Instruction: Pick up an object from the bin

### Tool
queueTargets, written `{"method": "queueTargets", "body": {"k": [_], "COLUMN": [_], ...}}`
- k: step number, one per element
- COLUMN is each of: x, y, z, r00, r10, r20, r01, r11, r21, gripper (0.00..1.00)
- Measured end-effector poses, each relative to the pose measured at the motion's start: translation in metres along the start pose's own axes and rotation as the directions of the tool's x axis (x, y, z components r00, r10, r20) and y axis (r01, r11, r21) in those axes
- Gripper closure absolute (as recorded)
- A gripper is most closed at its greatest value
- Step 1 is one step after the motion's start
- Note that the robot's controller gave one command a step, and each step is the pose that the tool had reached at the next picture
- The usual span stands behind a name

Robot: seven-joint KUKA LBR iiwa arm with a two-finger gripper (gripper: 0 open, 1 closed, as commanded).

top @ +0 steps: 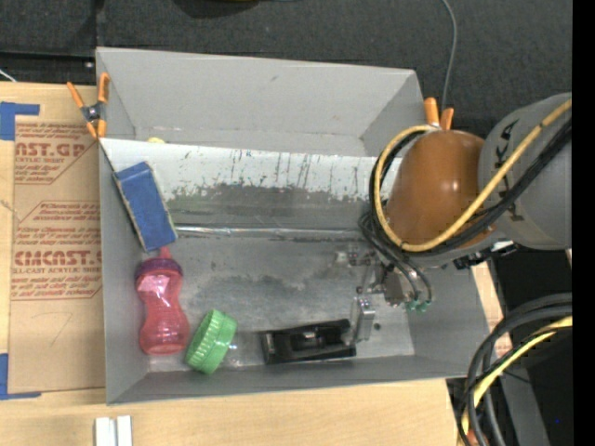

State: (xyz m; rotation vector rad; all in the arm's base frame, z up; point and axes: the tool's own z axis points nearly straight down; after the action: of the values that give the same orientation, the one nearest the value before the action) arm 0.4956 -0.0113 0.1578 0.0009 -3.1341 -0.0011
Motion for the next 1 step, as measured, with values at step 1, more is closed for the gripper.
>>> {"method": "queueTargets", "body": {"k": [1], "x": [-0.0019], "y": [-0.0001], "z": [-0.0039], "r00": [1.000], "r10": [0.000], "r20": [0.008], "r01": [0.000], "r11": [1.000], "r21": [0.000], "gripper": [0.00]}}
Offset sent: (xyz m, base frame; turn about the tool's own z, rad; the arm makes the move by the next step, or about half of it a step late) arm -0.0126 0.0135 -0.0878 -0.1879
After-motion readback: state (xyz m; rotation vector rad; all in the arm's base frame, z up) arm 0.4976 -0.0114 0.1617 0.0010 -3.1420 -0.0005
